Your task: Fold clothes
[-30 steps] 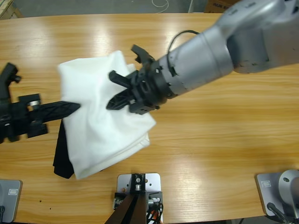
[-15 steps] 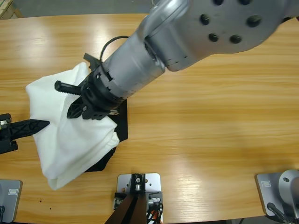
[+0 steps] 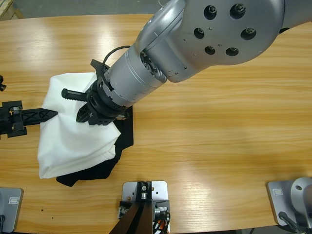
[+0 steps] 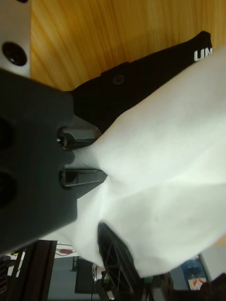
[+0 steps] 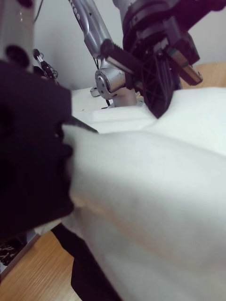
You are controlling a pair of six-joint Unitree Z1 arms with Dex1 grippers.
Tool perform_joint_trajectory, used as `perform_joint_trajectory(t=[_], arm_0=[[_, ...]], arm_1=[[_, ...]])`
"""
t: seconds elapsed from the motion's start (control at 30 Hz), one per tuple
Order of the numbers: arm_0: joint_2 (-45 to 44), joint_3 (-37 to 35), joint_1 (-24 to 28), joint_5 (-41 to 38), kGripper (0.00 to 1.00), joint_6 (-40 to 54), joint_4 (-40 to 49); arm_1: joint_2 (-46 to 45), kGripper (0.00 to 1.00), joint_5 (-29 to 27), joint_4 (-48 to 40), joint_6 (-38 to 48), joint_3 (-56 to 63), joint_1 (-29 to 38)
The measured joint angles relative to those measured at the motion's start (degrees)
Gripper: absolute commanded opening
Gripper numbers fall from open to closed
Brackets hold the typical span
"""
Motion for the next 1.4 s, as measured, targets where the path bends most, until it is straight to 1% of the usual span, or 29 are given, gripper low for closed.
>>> perform_joint_trajectory(t=[0.3, 0.43, 0.67, 0.7, 0.73, 0.77, 0.8, 0.93, 1.0, 1.33, 1.37, 1.4], arm_0=[[5.8, -0.3, 2.0, -0.6, 0.0, 3.4, 0.0], [7.2, -0.4, 3.0, -0.9, 0.0, 4.0, -0.4], [9.1, -0.6, 3.2, -1.4, 0.0, 4.2, -0.9], [9.2, -0.6, 3.2, -1.4, 0.0, 4.2, -0.9], [9.3, -0.6, 3.3, -1.4, 0.0, 4.2, -1.0], [9.3, -0.6, 3.4, -1.4, 0.0, 4.2, -1.0], [9.4, -0.6, 3.5, -1.4, 0.0, 4.2, -1.0], [9.4, -0.7, 4.6, -2.1, 0.0, 4.3, -1.0], [9.4, -1.0, 5.5, -2.4, 0.0, 4.5, -1.1], [10.4, -1.1, 6.6, -3.2, 0.002, 5.0, -1.1], [10.7, -1.1, 6.6, -3.4, 0.131, 5.1, -1.1], [11.0, -1.1, 6.6, -3.5, 0.347, 5.1, -1.2]], arm_1=[[0.7, 0.0, -0.1, 0.0, 0.0, 0.0, 0.0], [1.3, 0.0, -0.1, 0.0, 0.1, 0.0, 0.0], [1.4, 0.0, -0.2, -0.2, 1.4, 0.0, 0.0], [1.4, 0.351, -0.2, -0.4, 1.5, 0.0, 0.0], [1.4, 0.901, -0.2, -0.6, 1.6, 0.0, 0.0], [1.4, 0.981, -0.2, -0.7, 1.7, 0.0, 0.0], [1.4, 1.0, -0.2, -0.7, 1.8, 0.0, 0.0], [1.4, 1.0, -0.3, -0.5, 2.7, 0.0, 0.4], [1.4, 1.0, -1.2, 0.4, 3.0, 0.0, 0.8], [0.2, 1.0, -12.1, 7.4, 3.7, -0.2, 1.6], [-0.3, 1.0, -12.8, 7.7, 3.7, -0.2, 1.6], [-0.8, 1.0, -13.4, 8.0, 3.7, -0.2, 1.6]])
